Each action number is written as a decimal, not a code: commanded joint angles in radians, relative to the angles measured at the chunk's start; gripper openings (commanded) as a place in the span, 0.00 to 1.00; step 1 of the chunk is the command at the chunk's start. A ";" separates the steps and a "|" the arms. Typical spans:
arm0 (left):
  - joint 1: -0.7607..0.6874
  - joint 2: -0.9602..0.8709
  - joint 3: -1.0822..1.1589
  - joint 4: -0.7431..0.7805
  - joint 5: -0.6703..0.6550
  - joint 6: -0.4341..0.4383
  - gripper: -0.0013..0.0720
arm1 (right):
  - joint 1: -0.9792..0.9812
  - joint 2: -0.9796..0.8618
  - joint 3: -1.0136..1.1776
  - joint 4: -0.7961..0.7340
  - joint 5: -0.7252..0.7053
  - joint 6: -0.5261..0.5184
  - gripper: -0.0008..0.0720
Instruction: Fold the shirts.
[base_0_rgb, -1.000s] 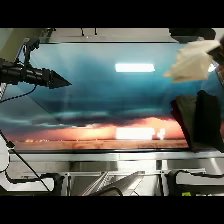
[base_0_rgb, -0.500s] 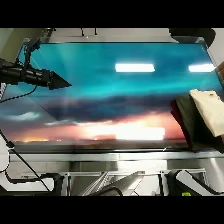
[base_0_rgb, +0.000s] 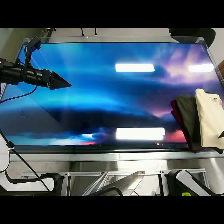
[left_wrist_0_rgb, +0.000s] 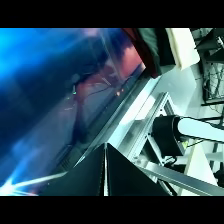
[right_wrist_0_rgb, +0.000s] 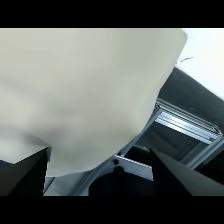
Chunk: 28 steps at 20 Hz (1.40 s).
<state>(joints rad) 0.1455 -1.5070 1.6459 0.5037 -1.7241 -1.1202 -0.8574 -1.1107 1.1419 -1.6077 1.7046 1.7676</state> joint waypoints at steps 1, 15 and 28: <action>0.000 0.001 0.001 -0.012 0.011 0.002 0.04 | -0.001 -0.002 0.013 0.039 0.057 -0.001 0.95; 0.015 0.514 -0.625 -0.024 0.165 0.040 0.04 | 0.591 0.381 -0.178 0.555 -0.230 -0.149 0.04; 0.015 0.945 -1.212 -0.025 0.235 0.038 0.04 | 0.834 0.605 -0.476 0.558 -0.284 -0.145 0.04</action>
<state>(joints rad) 0.1600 -0.5976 0.4591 0.4778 -1.4971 -1.0824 -0.0330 -0.5125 0.6765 -1.0523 1.4216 1.6222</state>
